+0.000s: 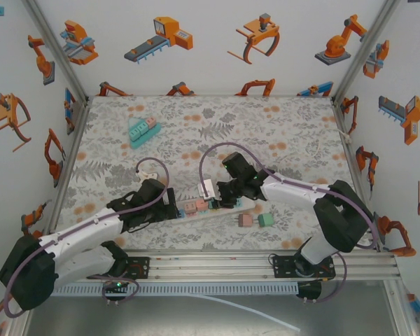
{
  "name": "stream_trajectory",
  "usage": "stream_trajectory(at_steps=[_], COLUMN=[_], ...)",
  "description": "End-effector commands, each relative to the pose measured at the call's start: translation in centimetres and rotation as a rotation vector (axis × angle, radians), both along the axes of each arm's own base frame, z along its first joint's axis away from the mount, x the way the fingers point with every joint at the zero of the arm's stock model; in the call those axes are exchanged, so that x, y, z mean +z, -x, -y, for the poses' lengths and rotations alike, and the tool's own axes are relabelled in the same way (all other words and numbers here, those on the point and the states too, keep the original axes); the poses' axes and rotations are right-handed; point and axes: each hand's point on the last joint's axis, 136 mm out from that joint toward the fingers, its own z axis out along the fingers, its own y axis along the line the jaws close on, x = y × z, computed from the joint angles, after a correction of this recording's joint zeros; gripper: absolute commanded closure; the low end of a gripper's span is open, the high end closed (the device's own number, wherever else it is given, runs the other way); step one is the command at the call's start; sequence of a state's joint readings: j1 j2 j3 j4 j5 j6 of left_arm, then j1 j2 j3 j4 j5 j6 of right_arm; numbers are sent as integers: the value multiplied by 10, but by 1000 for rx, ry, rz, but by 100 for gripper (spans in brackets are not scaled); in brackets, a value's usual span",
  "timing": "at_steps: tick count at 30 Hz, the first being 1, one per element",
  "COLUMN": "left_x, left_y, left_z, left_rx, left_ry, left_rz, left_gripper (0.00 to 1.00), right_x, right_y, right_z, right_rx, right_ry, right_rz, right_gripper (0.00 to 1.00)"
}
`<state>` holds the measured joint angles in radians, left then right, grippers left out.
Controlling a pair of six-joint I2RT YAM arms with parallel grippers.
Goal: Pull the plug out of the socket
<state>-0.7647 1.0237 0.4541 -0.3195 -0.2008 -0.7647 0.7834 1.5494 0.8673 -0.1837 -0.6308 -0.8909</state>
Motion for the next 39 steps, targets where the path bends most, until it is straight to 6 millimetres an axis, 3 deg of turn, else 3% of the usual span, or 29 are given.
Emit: stream_trajectory(at_steps=[1,14,24,39], left_x=[-6,-25,-38,-22], left_y=[1,15,18,14], left_z=[-3,-4,-18,-21], left_rx=[1,-53,-39,-35], left_ry=[-33,-83,-171,-169], left_rz=[-18,-114,-140,-93], left_gripper=[16,22,23,23], right_x=[7,21,50,67], right_y=[0,5,4,6], right_z=[-3,-12,-26,-19], right_rx=[15,48,18,-11], right_ry=[4,-23,-95,-112], right_rz=[10,-25,-103,-68], right_gripper=[61,77,88,89])
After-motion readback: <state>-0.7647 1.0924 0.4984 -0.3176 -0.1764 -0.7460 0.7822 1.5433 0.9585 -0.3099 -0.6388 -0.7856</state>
